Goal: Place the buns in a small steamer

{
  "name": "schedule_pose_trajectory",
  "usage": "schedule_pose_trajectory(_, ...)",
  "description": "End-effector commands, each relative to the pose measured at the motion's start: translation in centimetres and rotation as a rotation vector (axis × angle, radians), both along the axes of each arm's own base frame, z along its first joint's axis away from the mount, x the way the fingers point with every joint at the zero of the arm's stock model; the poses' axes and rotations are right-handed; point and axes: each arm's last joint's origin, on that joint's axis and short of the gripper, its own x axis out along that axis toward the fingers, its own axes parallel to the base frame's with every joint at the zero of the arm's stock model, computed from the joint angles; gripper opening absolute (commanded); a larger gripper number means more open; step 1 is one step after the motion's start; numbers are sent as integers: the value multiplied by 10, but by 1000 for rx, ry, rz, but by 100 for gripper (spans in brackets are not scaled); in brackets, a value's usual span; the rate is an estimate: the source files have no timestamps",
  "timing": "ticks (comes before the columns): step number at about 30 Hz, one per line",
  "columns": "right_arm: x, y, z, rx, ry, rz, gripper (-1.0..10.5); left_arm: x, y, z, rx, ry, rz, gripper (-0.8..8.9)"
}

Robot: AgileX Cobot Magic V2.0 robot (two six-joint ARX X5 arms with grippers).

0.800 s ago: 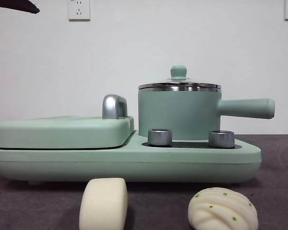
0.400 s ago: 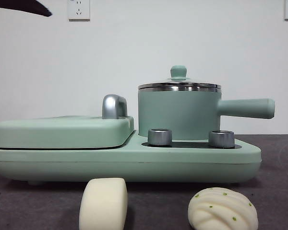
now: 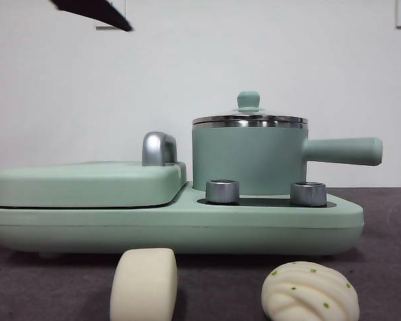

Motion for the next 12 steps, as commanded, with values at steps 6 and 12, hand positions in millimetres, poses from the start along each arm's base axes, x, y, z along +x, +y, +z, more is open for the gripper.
schedule_pose_trajectory(6, 0, 2, 5, 4, -13, 10, 526, 37, -51, -8, 87, -16, -108, 520)
schedule_pose_trajectory(12, 0, 2, 5, 4, -13, 10, 526, 56, -88, -32, 120, -57, -112, 519)
